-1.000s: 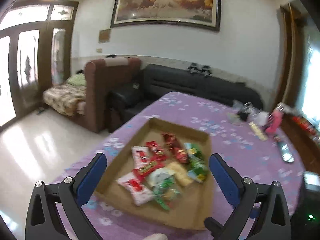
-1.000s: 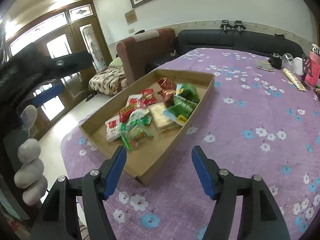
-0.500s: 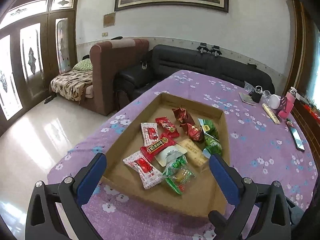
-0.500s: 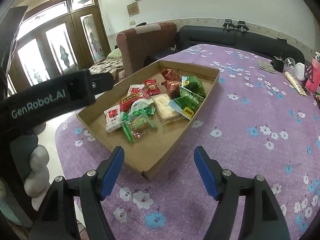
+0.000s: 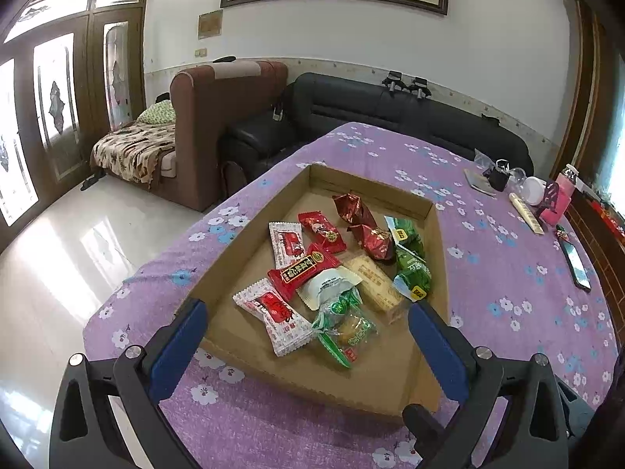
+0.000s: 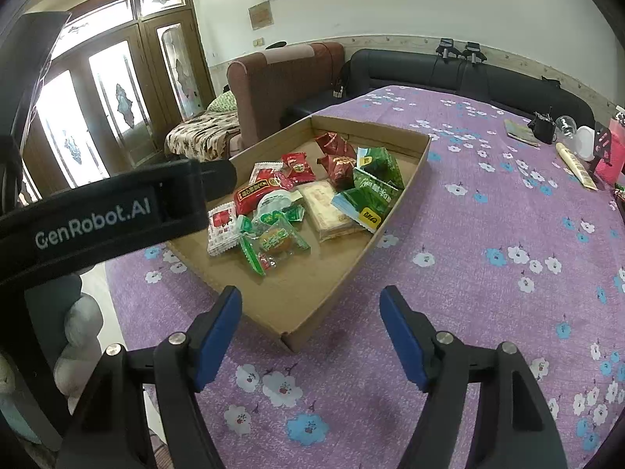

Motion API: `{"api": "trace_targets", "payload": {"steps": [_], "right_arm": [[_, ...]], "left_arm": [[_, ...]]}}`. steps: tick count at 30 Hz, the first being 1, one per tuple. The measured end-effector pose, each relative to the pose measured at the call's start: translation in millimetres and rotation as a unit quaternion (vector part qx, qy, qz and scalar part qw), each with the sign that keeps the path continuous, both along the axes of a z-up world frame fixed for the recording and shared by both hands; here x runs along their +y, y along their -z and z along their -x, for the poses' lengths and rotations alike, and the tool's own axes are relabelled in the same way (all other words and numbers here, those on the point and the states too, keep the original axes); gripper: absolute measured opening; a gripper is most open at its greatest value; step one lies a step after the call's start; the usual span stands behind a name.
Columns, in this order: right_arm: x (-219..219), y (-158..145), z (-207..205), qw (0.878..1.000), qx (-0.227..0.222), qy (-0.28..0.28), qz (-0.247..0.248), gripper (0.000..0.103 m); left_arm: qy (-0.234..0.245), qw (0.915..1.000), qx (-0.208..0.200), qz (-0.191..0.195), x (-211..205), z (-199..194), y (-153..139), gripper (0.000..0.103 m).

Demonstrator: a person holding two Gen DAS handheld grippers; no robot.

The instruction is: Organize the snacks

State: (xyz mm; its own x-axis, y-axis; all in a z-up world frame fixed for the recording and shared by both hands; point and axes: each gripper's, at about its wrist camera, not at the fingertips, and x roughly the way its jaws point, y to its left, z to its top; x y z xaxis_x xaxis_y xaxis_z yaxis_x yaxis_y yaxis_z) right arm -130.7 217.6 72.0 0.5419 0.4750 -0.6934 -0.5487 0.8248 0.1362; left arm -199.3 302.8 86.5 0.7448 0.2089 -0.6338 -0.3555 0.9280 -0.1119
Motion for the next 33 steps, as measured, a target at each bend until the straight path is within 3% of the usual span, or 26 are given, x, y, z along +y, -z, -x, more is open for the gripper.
{"api": "trace_targets", "payload": {"steps": [33], "right_arm": [[1, 0, 2, 1.000, -0.014, -0.002, 0.009, 0.075]], "left_arm": [[0.009, 0.9997, 0.020, 0.013, -3, -6, 10, 0.103]]}}
